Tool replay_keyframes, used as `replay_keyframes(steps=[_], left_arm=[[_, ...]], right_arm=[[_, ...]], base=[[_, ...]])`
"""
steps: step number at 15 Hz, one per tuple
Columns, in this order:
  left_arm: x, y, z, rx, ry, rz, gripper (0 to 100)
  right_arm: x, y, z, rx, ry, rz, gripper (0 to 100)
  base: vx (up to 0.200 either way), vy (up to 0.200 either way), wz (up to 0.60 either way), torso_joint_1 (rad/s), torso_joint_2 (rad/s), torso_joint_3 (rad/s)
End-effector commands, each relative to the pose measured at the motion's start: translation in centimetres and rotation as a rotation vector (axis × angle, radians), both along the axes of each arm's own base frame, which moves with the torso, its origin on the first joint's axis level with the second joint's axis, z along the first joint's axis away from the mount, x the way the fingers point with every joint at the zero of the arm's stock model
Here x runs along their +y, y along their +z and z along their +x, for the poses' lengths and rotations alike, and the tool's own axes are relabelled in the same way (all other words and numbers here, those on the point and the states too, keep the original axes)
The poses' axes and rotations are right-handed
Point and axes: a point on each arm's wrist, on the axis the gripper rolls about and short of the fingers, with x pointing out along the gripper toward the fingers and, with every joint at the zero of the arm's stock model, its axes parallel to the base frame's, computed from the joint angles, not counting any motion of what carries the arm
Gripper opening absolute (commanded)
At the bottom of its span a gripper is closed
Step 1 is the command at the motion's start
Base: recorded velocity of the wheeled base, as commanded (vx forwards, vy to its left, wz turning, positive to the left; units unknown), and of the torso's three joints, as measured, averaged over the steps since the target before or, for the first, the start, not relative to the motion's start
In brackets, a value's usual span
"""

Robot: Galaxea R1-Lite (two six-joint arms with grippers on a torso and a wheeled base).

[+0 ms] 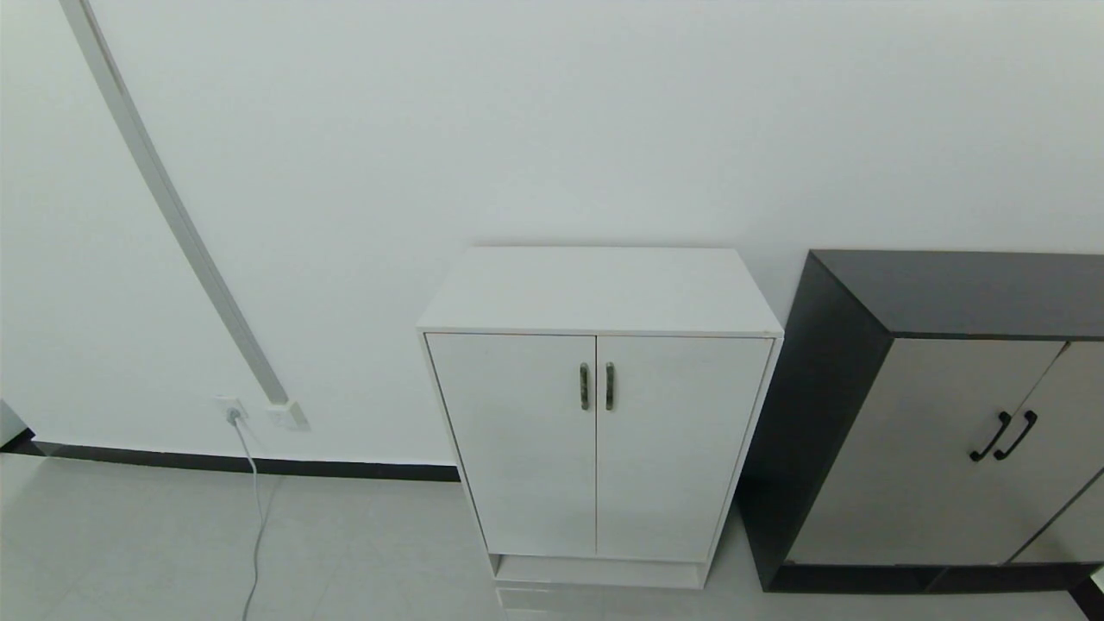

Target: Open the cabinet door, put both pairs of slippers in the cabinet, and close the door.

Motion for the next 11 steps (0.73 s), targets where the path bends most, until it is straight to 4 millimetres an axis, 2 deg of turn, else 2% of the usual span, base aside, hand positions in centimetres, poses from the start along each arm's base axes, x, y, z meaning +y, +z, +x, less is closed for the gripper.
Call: replay_keyframes(steps=[1, 4, 11], left_arm=[[0.0, 0.0, 0.01, 0.001, 0.001, 0.0, 0], [0.0, 0.0, 0.01, 0.001, 0.002, 0.003, 0], [0.0, 0.0, 0.01, 0.001, 0.001, 0.006, 0]], right_arm=[[-0.04, -0.07, -0.39, -0.051, -0.003, 0.007, 0], [-0.2, 0.0, -0.38, -0.064, -0.077, 0.097, 0], [-0.21, 0.0, -0.38, -0.064, -0.079, 0.095, 0]], base=[[0.0, 0.0, 0.0, 0.0, 0.0, 0.0], [0.0, 0.0, 0.0, 0.0, 0.0, 0.0], [0.0, 0.0, 0.0, 0.0, 0.0, 0.0]])
